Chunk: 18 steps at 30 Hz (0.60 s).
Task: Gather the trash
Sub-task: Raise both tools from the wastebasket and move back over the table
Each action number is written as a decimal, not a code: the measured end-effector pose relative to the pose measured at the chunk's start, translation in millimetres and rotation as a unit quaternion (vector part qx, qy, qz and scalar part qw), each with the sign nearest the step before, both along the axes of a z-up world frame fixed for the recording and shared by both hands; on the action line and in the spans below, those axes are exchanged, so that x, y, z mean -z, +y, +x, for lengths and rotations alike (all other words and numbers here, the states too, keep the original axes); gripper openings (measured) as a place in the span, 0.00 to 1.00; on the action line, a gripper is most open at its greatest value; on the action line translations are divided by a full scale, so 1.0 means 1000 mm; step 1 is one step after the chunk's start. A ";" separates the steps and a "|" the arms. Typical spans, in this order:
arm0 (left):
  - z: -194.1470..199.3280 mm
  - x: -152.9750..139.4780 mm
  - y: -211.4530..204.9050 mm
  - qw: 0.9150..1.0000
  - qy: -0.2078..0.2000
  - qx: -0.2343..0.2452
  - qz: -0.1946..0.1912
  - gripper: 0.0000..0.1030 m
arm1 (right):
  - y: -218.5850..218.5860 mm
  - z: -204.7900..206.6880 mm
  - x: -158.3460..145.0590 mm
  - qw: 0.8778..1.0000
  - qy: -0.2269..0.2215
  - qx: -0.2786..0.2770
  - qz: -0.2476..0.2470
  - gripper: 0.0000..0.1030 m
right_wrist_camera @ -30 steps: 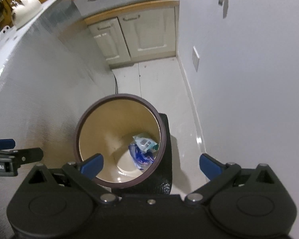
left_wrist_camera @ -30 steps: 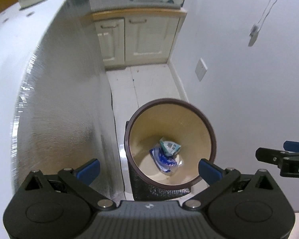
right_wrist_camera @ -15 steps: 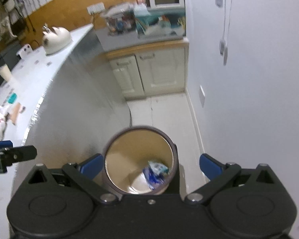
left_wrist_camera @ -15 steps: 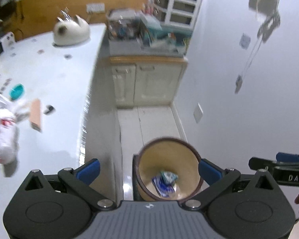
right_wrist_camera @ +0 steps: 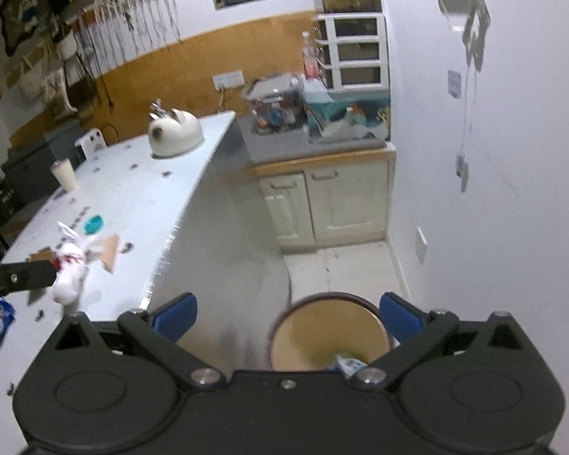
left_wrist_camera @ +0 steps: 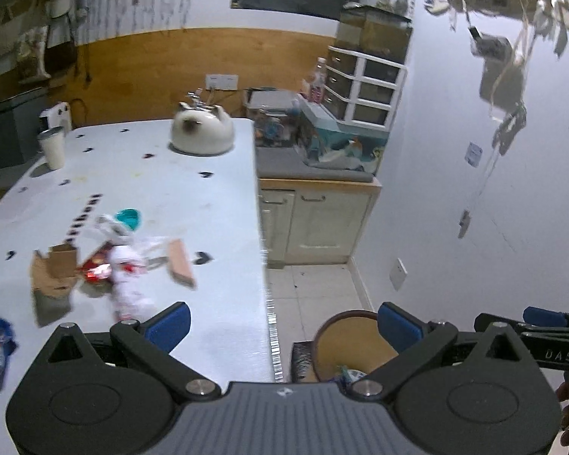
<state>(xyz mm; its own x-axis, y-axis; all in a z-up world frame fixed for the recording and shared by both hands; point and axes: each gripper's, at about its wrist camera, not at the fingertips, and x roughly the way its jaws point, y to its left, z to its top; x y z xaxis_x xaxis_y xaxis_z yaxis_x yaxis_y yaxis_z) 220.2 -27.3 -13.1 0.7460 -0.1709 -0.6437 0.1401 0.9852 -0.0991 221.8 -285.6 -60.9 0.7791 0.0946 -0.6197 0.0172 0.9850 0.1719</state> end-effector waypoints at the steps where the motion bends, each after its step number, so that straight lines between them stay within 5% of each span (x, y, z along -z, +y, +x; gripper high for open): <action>1: -0.003 -0.003 0.010 1.000 0.000 -0.005 0.001 1.00 | 0.009 -0.002 -0.002 1.000 -0.003 0.000 -0.001 1.00; 18: -0.012 -0.030 0.174 0.996 -0.028 -0.087 -0.004 1.00 | 0.177 -0.011 -0.021 0.998 -0.042 -0.048 -0.025 1.00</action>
<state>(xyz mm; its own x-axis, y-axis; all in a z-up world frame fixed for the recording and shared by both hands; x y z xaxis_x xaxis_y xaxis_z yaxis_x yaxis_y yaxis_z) 208.6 147.1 17.4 0.7988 -0.0403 -0.6002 -0.0273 0.9943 -0.1031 210.5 -108.5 -39.5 0.8176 0.1419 -0.5580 -0.0901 0.9888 0.1194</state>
